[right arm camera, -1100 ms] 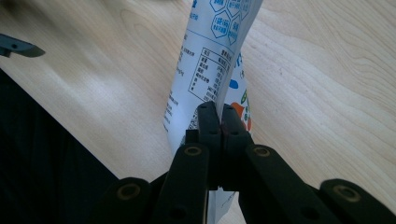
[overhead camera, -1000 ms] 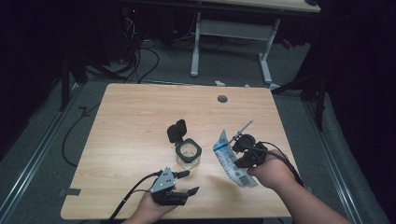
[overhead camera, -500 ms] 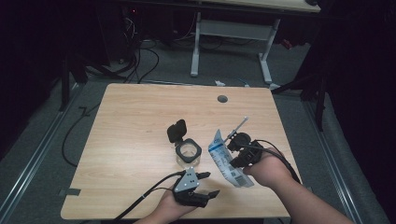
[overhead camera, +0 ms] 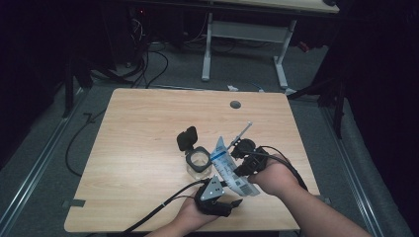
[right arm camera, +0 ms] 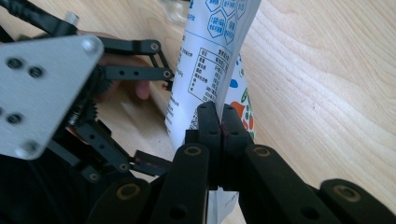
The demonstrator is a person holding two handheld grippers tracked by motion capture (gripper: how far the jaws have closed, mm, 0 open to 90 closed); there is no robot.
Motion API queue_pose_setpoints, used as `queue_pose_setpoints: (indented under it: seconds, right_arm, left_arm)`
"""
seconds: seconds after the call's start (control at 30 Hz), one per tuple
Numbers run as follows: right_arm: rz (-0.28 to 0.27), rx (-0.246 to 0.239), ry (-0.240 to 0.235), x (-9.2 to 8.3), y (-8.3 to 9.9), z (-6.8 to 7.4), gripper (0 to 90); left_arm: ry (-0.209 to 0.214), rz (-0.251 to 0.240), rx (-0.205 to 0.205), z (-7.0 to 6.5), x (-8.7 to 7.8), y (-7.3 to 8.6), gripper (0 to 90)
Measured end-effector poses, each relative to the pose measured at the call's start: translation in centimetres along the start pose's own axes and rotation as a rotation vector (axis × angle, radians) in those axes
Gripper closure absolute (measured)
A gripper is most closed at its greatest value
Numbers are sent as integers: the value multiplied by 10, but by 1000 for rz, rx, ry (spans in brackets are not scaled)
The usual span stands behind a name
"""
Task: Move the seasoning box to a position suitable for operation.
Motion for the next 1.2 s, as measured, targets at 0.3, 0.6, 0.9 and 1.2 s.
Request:
queue_pose_setpoints:
  seconds: [0.3, 0.6, 0.9, 1.2]
  right_arm:
    - [-3, -22, -4, -3, -14, 12, 900]
    - [-14, -45, 11, -14, -30, 24, 900]
    - [-5, -54, 3, -13, -36, 28, 899]
    - [-12, -57, 16, -21, -43, 27, 900]
  left_arm:
    - [-44, -26, 17, 6, -10, -1, 338]
    - [-84, -85, 22, 10, -29, -6, 439]
    - [-103, -90, 17, 9, -38, -2, 503]
    - [-104, -130, -25, 9, -46, -10, 527]
Point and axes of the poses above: each handheld gripper's, and its own axes: x roughly forward along the jaws, y roughly out of its underside, z roughly to its left, the point moved 9 cm from there along x, roughly forward along the jaws, and after that the axes turned 7 degrees about z, right-handed, at the moved point
